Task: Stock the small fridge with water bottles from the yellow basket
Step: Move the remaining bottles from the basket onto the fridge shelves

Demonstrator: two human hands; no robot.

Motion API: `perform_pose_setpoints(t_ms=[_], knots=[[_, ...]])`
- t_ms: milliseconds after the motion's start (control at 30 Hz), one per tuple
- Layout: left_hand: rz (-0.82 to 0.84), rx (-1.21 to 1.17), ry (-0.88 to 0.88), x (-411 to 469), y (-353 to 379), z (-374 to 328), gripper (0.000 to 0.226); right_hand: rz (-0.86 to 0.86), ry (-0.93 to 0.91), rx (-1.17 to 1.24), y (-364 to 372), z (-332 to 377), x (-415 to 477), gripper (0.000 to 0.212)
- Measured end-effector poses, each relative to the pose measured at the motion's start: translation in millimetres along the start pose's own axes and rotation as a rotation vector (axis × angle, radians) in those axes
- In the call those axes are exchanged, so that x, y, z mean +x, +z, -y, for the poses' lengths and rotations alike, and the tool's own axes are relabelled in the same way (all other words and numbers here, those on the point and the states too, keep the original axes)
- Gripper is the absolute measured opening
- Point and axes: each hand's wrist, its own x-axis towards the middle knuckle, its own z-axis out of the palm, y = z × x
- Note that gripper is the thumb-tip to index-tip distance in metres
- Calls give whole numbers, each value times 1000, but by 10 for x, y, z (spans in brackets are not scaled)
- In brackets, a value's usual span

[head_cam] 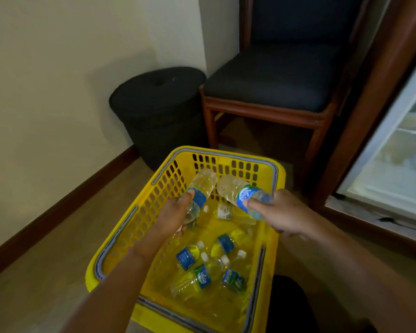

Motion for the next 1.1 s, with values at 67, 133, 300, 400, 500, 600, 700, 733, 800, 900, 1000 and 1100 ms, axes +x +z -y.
perform_pose_setpoints(t_ms=[67, 133, 300, 400, 500, 600, 700, 733, 800, 900, 1000, 1100], knots=[[47, -114, 47, -227, 156, -220, 45, -51, 9, 144, -159, -133, -192, 56], [102, -214, 66, -404, 343, -428, 51, -111, 29, 293, -323, -270, -377, 51], [308, -304, 152, -864, 1013, -1060, 63, -291, 90, 624, -817, -737, -795, 49], [441, -326, 151, -1047, 1559, -1408, 62, -455, 103, 722, -1170, -1096, -980, 49], [578, -347, 99, -1155, 2178, -1737, 60, -605, 116, 794, -1595, -1460, -1110, 47], [671, -373, 54, -1219, 2767, -2074, 56, -713, 155, 805, -2038, -1782, -1146, 47], [720, -394, -3, -1186, 3329, -2392, 54, -771, 201, 848, -2434, -2073, -1045, 48], [727, -396, -20, -1136, 3500, -2491, 54, -782, 221, 853, -2549, -2153, -994, 49], [722, -389, -26, -1035, 3825, -2707, 54, -809, 248, 831, -2773, -2310, -873, 52], [704, -395, -30, -852, 4192, -2949, 50, -834, 229, 825, -3025, -2491, -691, 53], [695, -427, -39, -673, 4500, -3123, 47, -847, 218, 811, -3207, -2590, -506, 53], [653, -453, -54, -516, 4773, -3287, 46, -845, 227, 772, -3375, -2656, -288, 58]])
